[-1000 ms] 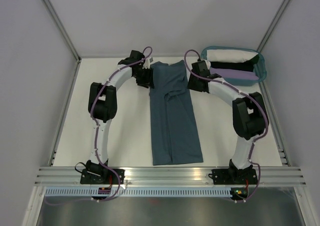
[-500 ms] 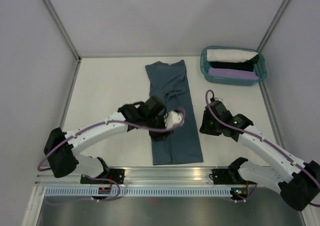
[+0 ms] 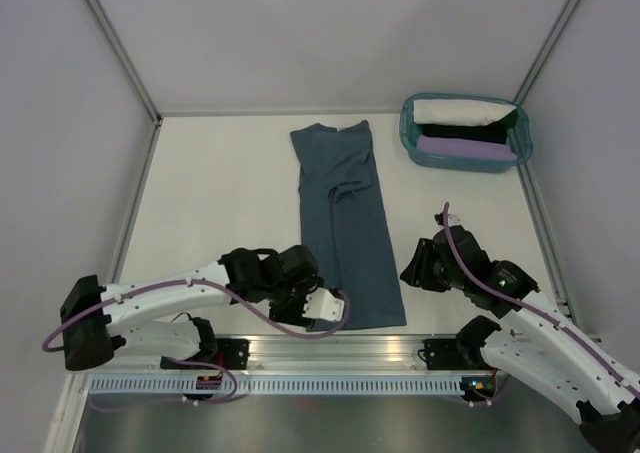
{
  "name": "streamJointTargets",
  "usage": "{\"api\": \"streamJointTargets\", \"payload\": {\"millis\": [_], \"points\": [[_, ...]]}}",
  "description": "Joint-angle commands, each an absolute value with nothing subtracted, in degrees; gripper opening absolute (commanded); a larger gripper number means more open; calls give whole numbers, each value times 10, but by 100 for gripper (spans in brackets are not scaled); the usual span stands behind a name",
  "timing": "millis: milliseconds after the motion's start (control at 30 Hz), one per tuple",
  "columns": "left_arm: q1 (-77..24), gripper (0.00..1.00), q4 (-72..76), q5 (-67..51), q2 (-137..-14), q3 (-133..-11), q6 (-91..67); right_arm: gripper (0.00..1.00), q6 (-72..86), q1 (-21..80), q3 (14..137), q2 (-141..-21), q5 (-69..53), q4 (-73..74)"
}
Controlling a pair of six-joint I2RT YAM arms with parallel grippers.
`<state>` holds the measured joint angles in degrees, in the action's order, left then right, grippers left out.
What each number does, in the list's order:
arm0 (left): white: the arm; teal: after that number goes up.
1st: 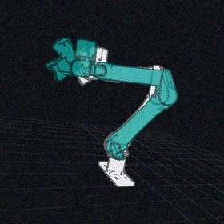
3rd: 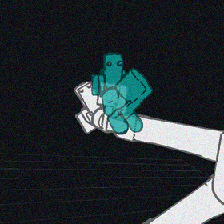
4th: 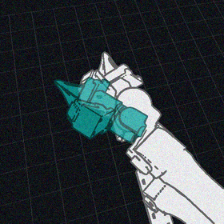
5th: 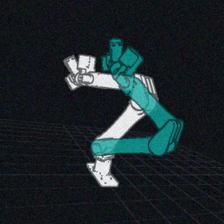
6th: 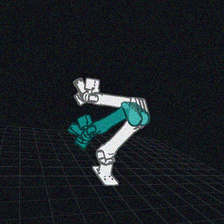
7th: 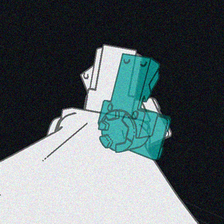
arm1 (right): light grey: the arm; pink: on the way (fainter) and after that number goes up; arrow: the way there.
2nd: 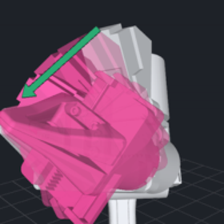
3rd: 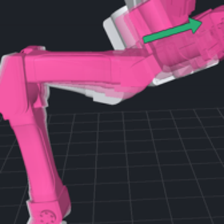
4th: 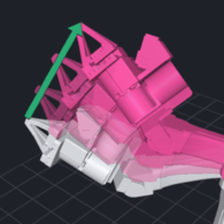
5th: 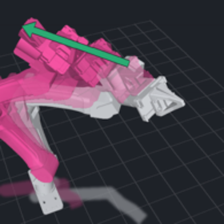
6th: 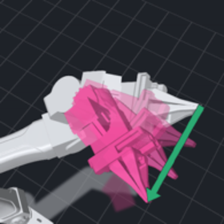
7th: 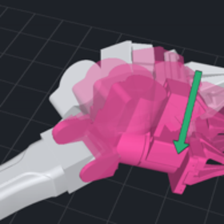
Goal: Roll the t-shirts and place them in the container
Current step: Roll the tshirt
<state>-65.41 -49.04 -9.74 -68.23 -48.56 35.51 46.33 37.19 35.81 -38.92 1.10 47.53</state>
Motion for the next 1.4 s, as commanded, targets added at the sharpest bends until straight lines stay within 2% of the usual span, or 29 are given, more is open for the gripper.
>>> {"api": "streamJointTargets", "payload": {"millis": [0,133,167,233,333,633,833,933,967,1133,1167,1267,1367], "points": [[-694,64,-408,-134,-646,-448,461,45,379,374,439,-423,35,436],[-753,64,-316,-107,-674,-382,479,43,351,374,461,-469,46,451],[-754,64,-300,-97,-684,-373,484,37,391,374,462,-476,67,469],[-754,63,-269,-84,-684,-352,496,33,417,374,441,-491,55,518],[-754,63,-258,-80,-686,-338,528,33,438,374,386,-483,14,534],[-754,63,-242,-91,-751,-368,501,35,517,374,244,-453,-46,437],[-754,56,-237,-90,-766,-362,506,34,520,375,208,-501,-67,374],[-754,48,-237,-96,-763,-356,503,34,520,375,213,-491,-69,365],[-753,41,-237,-96,-762,-353,502,34,520,376,215,-490,-68,365],[-754,25,-229,-89,-759,-346,500,33,499,375,232,-491,-60,404],[-754,18,-228,-87,-759,-345,499,34,498,375,232,-483,-58,409],[-753,6,-221,-80,-757,-344,498,36,501,375,214,-483,-83,374],[-752,2,-215,-72,-757,-346,479,37,504,375,193,-509,-112,327]]}}
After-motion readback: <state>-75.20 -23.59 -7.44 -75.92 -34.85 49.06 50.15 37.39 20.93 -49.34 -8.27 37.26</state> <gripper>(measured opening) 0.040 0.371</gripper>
